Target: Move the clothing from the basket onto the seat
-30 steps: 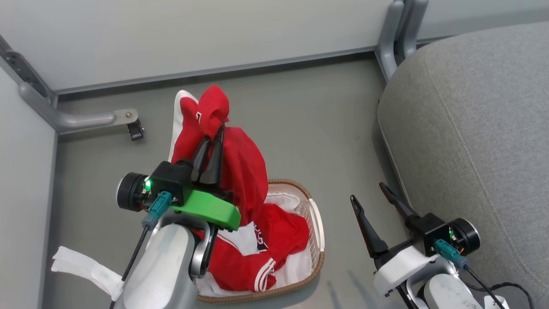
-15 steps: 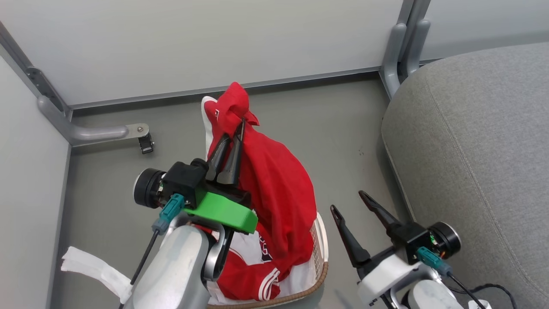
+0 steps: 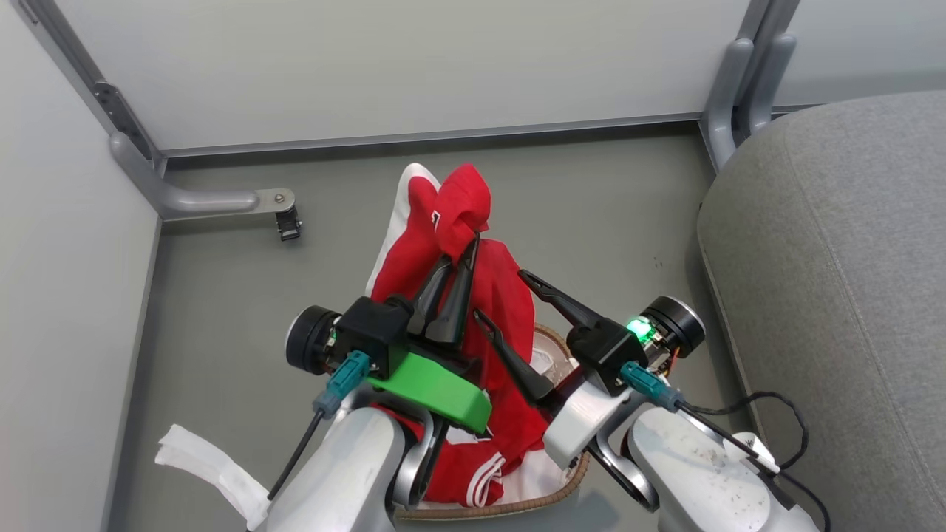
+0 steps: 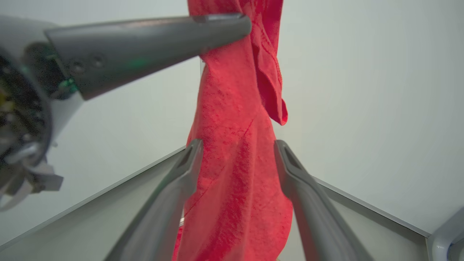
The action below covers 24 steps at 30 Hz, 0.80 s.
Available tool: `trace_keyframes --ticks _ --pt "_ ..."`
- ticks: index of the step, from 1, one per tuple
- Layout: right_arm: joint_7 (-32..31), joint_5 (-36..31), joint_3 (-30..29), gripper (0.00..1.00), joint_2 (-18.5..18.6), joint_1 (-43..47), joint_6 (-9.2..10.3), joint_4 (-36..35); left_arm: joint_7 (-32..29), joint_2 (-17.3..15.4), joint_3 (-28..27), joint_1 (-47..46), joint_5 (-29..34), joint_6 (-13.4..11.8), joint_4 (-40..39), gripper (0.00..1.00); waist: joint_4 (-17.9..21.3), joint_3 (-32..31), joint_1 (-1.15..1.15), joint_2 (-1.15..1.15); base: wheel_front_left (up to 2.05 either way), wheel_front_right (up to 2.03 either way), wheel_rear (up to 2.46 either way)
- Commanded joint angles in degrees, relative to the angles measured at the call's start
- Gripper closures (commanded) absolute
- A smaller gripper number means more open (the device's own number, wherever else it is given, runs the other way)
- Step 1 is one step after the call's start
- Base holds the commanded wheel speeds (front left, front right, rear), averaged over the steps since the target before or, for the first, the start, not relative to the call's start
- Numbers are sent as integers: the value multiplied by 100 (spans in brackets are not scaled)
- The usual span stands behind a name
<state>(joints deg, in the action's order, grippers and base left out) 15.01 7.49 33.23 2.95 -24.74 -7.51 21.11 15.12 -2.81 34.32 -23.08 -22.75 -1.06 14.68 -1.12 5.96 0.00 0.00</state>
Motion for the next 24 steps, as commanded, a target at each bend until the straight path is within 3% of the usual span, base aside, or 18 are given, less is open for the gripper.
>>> trace_keyframes --ticks 1,13,14,16,23,24 --pt "26 -47 45 0 9 -115 4 139 5 -19 74 -105 -70 -44 -28 100 -147 31 0 0 0 0 0" --pt "26 266 208 0 14 -526 5 1055 5 -18 633 -290 -341 -106 -69 100 -598 115 0 0 0 0 0" --pt "26 293 197 17 17 -534 5 1095 5 -18 657 -303 -340 -109 -68 100 -612 122 0 0 0 0 0" --pt "26 377 171 100 15 -527 5 1139 6 -18 689 -321 -349 -107 -53 100 -625 138 0 0 0 0 0" --pt "27 455 -229 100 14 -396 5 940 5 -18 665 -314 -155 -77 141 100 -399 166 0 0 0 0 0" --pt "27 483 -305 100 13 -340 5 887 5 -19 658 -309 -92 -49 187 70 -329 165 0 0 0 0 0"
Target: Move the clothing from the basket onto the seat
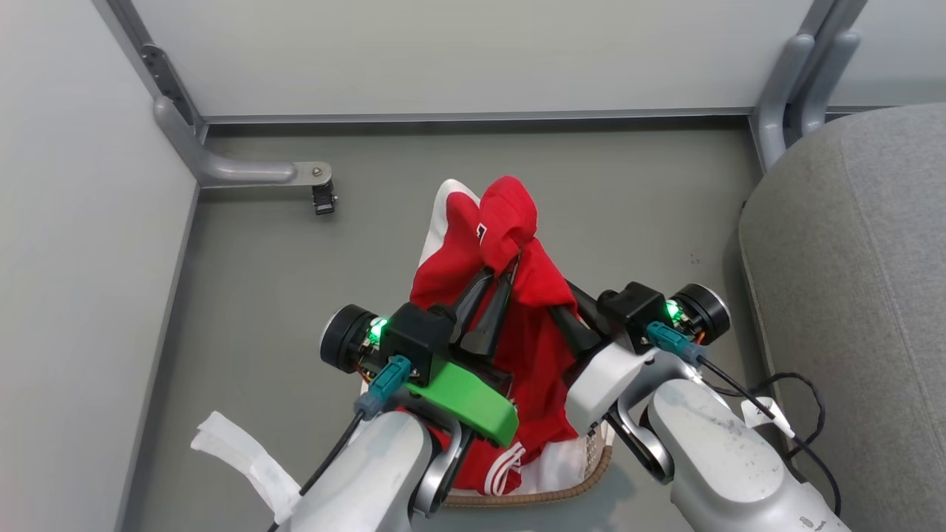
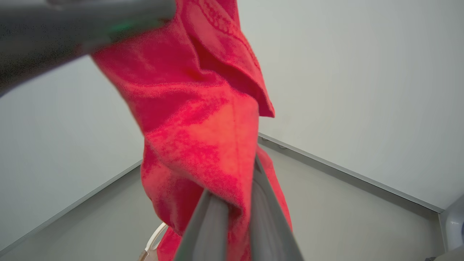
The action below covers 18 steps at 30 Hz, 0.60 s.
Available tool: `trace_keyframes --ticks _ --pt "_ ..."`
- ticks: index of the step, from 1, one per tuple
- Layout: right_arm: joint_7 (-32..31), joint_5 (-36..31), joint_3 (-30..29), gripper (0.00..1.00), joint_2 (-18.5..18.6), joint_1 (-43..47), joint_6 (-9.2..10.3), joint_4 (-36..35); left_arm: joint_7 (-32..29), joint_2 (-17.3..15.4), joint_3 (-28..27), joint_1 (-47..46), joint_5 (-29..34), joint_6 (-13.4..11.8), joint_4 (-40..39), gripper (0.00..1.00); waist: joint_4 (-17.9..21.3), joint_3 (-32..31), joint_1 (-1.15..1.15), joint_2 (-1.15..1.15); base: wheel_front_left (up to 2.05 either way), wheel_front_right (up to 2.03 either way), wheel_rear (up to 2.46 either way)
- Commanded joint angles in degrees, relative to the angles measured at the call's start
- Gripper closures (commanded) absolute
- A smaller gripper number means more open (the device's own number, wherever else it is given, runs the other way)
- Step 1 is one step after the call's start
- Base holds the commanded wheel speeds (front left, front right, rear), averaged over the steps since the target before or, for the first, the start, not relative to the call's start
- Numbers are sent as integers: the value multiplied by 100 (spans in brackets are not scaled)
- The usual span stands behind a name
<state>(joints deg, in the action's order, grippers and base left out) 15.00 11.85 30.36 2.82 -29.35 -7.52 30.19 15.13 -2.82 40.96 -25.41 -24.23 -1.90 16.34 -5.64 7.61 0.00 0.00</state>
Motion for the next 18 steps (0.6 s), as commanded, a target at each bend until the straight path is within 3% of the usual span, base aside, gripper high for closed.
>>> trace_keyframes --ticks 1,2,18 --pt "28 47 -72 100 26 140 6 -76 4 -18 -14 -68 104 50 74 50 193 1 0 0 0 0 0" --pt "28 21 -132 100 25 165 6 -143 4 -17 -36 -61 171 88 129 0 282 7 0 0 0 0 0" --pt "28 26 -814 100 22 566 6 -1020 4 -20 -686 256 944 712 601 0 2051 233 0 0 0 0 0"
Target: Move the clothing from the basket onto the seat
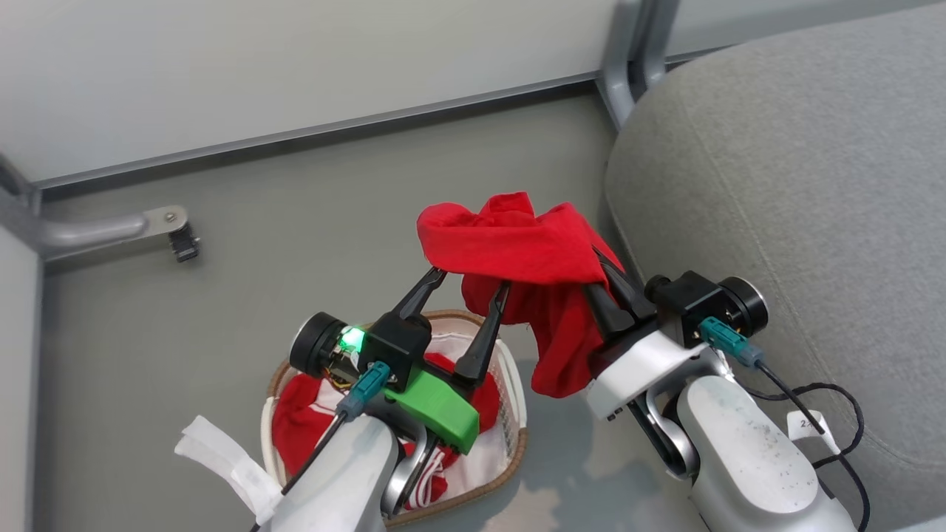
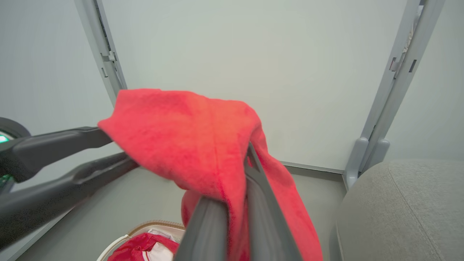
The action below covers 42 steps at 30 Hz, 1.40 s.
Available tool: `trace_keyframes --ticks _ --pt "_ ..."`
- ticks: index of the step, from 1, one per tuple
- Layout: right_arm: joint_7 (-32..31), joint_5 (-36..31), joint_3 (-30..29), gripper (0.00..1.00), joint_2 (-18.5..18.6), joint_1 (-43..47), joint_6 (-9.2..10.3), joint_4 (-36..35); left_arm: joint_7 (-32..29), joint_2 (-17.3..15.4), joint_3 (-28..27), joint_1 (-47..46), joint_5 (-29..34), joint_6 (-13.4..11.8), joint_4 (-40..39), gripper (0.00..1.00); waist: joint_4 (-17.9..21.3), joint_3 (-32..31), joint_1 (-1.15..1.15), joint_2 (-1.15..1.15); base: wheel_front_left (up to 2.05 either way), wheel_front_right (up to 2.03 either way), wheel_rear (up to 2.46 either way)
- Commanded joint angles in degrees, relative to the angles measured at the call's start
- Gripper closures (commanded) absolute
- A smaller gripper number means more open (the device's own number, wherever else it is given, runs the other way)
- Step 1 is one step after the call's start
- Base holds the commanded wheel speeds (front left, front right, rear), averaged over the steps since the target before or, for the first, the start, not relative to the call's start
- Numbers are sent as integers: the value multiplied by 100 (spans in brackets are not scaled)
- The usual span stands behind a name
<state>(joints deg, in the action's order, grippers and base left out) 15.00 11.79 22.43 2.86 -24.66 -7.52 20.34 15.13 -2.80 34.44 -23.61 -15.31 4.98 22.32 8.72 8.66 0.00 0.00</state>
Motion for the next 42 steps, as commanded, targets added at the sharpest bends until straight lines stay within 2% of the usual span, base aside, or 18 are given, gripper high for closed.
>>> trace_keyframes --ticks 1,10,14,21,26,33,42 --pt "28 44 4 100 18 93 6 -83 4 -22 -75 92 51 47 18 0 742 146 0 0 0 0 0" --pt "28 171 16 100 15 211 6 -354 4 -27 -255 225 186 167 141 0 1853 219 0 0 0 0 0" --pt "28 165 -87 100 15 262 6 -409 4 -26 -258 248 187 202 147 0 2205 268 0 0 0 0 0" --pt "28 -10 -635 100 18 414 6 -529 3 -30 110 -1 -5 240 272 0 2291 402 0 0 0 0 0" --pt "28 -152 -750 100 229 81 6 -491 3 -29 186 -97 -37 246 347 0 2300 589 0 0 0 0 0" --pt "28 -312 -788 100 910 -1155 6 -222 3 -83 -105 -104 251 243 526 0 2252 1058 0 0 0 0 0" --pt "28 -518 -1566 100 1852 -2701 6 511 3 -142 -173 -443 569 249 642 0 1646 1920 0 0 0 0 0"
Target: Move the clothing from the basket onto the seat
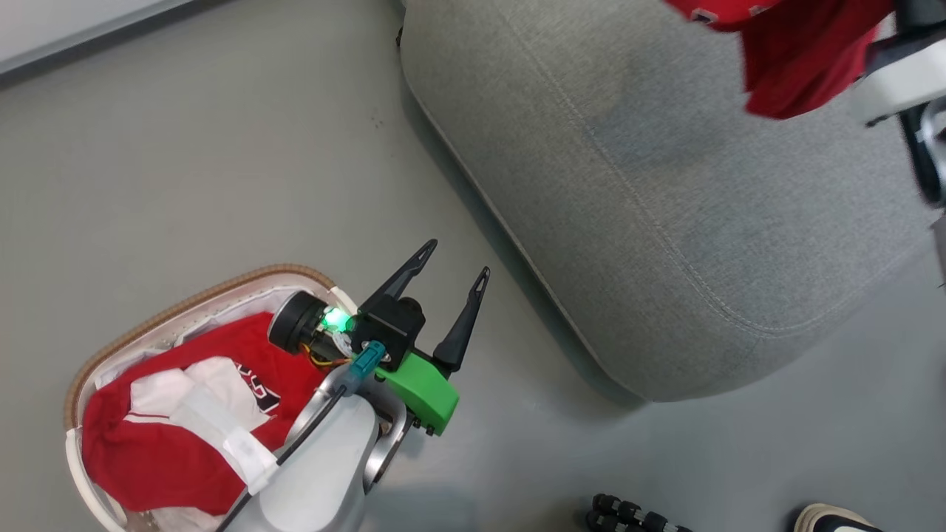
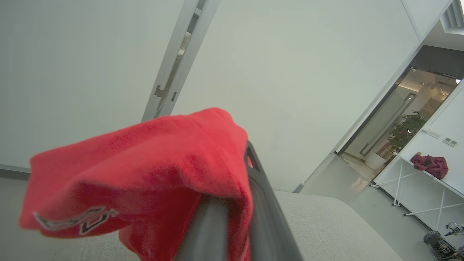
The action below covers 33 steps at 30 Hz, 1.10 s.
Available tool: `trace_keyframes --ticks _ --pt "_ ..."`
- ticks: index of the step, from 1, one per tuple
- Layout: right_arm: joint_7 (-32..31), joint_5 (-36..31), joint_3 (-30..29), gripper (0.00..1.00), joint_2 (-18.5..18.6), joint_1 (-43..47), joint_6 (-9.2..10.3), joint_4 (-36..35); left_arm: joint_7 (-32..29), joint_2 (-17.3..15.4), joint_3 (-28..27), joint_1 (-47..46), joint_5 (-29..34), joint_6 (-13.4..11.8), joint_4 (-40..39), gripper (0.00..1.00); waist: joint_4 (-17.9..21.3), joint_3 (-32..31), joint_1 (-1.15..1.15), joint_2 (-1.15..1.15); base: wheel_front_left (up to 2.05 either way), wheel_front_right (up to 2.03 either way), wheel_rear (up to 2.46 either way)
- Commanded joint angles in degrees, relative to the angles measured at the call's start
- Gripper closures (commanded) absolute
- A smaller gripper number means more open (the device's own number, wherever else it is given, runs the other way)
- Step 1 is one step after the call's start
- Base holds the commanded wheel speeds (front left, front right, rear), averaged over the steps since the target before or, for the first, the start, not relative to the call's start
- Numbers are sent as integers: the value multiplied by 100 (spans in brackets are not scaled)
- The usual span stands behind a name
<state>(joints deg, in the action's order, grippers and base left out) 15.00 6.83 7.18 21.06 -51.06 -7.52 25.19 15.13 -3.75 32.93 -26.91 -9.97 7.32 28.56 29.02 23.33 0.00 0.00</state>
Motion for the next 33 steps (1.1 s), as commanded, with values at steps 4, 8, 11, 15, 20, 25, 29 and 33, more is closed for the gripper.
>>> trace_keyframes --ticks 4,8,11,15,20,25,29,33 --pt "27 -184 -447 100 274 -497 6 494 3 -66 -13 -347 152 17 28 0 -678 874 0 0 0 0 0" --pt "27 -383 -968 100 374 -651 6 1029 3 -63 -13 -525 223 17 28 0 -923 1176 0 0 0 0 0" --pt "28 -564 -1232 100 356 -550 6 1364 3 -70 -28 -614 263 17 -12 0 -1061 1337 0 0 0 0 0" --pt "27 -677 -1586 100 170 -267 6 1840 3 -90 -83 -663 322 16 -51 0 -1148 1455 0 0 0 0 0" --pt "28 -869 -2238 0 -48 218 6 2192 3 -60 -182 -676 330 -8 -72 0 -1196 1421 0 0 0 0 0" --pt "28 -903 -2762 0 -253 762 7 1962 3 -34 -342 -469 242 -42 -88 0 -1193 1181 0 0 0 0 0" --pt "27 -882 -3028 0 -361 1314 6 1612 3 -11 -492 -283 172 -71 -121 0 -1243 867 0 0 0 0 0" --pt "28 -858 -3125 0 -480 1927 6 1205 3 6 -688 -43 110 -107 -155 0 -1339 526 0 0 0 0 0"
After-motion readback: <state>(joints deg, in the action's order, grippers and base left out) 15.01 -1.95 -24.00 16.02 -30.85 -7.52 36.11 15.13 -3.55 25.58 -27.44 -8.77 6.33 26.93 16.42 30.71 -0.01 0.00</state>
